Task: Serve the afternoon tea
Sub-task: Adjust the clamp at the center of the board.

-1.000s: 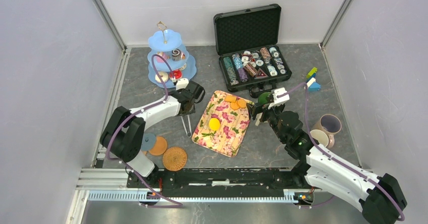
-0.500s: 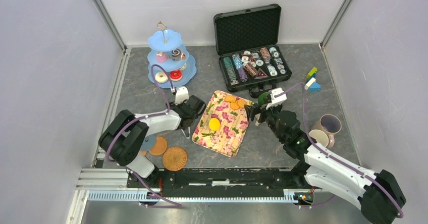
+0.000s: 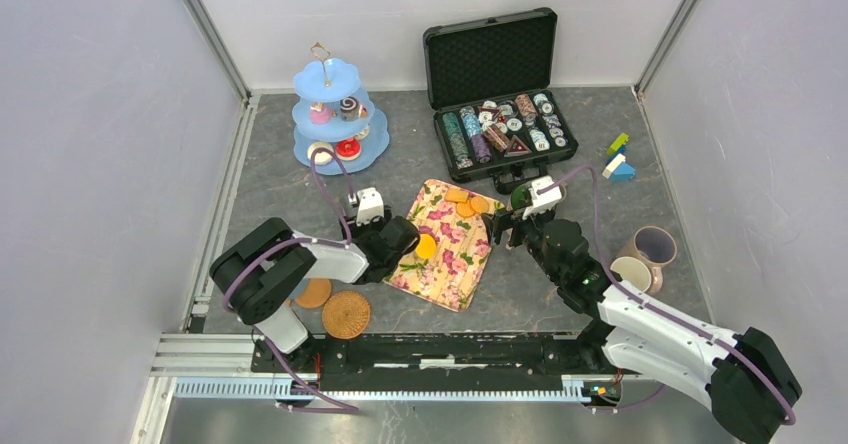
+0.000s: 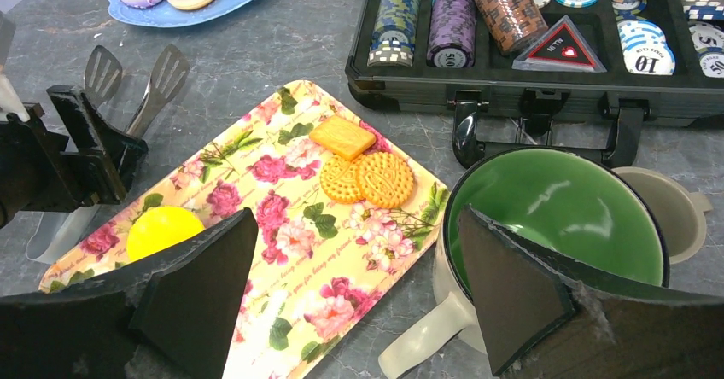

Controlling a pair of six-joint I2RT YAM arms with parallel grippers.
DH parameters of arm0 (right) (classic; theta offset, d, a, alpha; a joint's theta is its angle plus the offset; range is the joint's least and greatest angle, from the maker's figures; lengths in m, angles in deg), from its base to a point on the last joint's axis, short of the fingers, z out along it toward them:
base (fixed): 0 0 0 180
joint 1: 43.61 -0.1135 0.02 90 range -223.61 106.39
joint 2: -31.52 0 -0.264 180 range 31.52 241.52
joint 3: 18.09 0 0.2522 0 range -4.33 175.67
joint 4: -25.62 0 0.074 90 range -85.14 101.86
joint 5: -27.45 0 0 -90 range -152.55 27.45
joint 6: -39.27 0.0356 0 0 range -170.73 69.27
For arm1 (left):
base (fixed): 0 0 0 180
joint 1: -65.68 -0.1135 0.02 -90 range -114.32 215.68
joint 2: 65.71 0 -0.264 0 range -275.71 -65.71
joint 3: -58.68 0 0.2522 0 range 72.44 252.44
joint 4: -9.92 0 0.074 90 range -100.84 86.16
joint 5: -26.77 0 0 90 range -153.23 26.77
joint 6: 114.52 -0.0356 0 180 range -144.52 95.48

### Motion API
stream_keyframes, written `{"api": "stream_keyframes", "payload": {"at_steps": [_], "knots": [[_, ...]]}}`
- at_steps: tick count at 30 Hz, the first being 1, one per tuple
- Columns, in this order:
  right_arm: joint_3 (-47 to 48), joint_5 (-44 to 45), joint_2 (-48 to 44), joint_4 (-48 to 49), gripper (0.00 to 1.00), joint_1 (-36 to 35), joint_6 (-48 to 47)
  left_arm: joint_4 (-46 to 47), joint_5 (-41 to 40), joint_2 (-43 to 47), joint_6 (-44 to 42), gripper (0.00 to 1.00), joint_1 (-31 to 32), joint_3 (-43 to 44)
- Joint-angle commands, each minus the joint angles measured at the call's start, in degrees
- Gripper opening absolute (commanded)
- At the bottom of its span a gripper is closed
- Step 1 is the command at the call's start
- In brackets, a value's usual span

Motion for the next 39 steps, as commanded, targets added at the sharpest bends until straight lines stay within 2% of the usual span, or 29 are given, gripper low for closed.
{"api": "stream_keyframes", "payload": {"at_steps": [1,6,9,14,17,21,26,31,34,39], "knots": [[-0.2,-0.2,-0.7,2.5,0.94,0.1,0.5,7.5,-3.7,-1.6,-1.6,0.7,0.4,-2.5],[-0.4,0.5,-2.0,2.3,0.94,0.1,0.2,6.9,-3.4,-0.7,-1.7,0.58,0.4,-2.4],[-0.3,1.1,-2.6,2.0,0.94,0.1,-0.1,2.6,-3.4,2.6,-2.1,0.52,0.4,-1.3],[-0.2,1.3,-3.4,1.9,0.95,0.1,-0.1,-8.6,-0.8,14.5,-2.3,0.46,0.4,1.3],[0.0,1.1,-3.8,1.4,0.95,0.1,-0.2,-12.0,1.8,21.6,-2.9,0.42,0.4,0.8],[-0.1,1.1,-3.8,1.5,0.95,0.1,-0.1,-21.3,6.2,27.6,-1.8,0.4,0.4,3.3],[0.2,1.1,-3.9,1.0,0.95,0.1,-0.2,-33.8,17.7,31.4,-4.5,0.39,-0.7,10.6],[0.2,1.1,-4.3,0.9,0.95,0.1,-0.2,-49.7,34.8,32.4,-6.1,0.4,-3.4,21.8],[0.1,0.9,-4.8,0.9,0.95,0.1,-0.2,-56.8,45.6,34.0,-5.4,0.41,-5.1,25.6],[-0.1,1.1,-4.7,1.5,0.95,0.1,-0.2,-61.5,52.4,36.8,-3.2,0.5,-5.9,30.1]]}}
